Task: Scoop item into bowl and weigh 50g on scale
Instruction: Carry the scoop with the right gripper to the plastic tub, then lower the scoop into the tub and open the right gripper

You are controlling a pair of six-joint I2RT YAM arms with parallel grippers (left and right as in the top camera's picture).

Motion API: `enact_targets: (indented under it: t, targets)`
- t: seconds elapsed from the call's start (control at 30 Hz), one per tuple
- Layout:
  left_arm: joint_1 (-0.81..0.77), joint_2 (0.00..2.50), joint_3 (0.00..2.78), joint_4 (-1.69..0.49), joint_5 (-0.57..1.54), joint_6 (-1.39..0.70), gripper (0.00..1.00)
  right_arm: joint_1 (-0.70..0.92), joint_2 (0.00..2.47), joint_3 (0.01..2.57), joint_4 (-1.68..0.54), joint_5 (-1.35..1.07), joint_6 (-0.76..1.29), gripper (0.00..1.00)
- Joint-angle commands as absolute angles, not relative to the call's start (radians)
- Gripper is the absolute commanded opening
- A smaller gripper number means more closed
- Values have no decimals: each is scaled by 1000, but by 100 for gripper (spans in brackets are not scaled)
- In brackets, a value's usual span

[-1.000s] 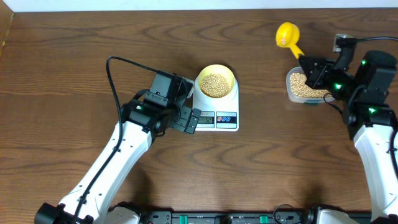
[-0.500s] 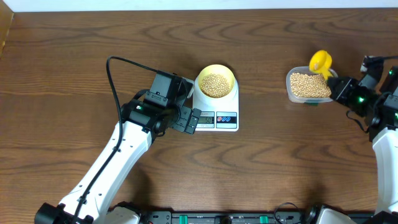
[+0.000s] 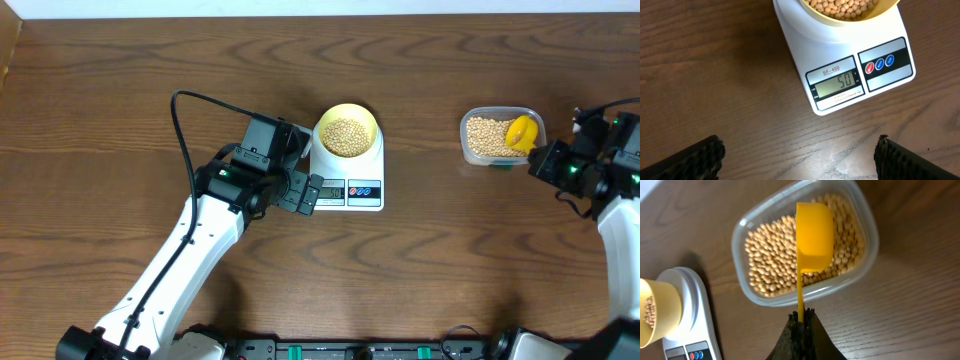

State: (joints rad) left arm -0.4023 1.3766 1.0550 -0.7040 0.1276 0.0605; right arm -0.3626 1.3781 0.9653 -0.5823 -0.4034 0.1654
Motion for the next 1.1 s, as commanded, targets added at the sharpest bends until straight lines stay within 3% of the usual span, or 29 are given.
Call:
enact_targets:
  t: [0.0,0.1,0.2,0.23,0.33,0.67,1.07]
  targets:
    - [-405,1373,1055,-705,122,75,98,-359,1449,960,-573,-460,213,1]
    - [-405,1373,1055,-705,122,75,98,-360,1458,960,-573,-457,212,9]
    - [-405,1373,1055,-705,122,75,98,-360,1457,960,-577,-392,213,59]
    - [-405,1373,1055,-705,122,75,98,-361,1457,960,-586,-340,213,84]
    - [-405,1373,1055,-705,122,75,98,-362,1454,960,-613,-262,213,99]
    - [-405,1373,1055,-705,122,75,98,-363,1371,961,-675,-51,213,99]
    - [-405,1373,1055,-705,122,75,98,-366,989,961,-786,-181,197,99]
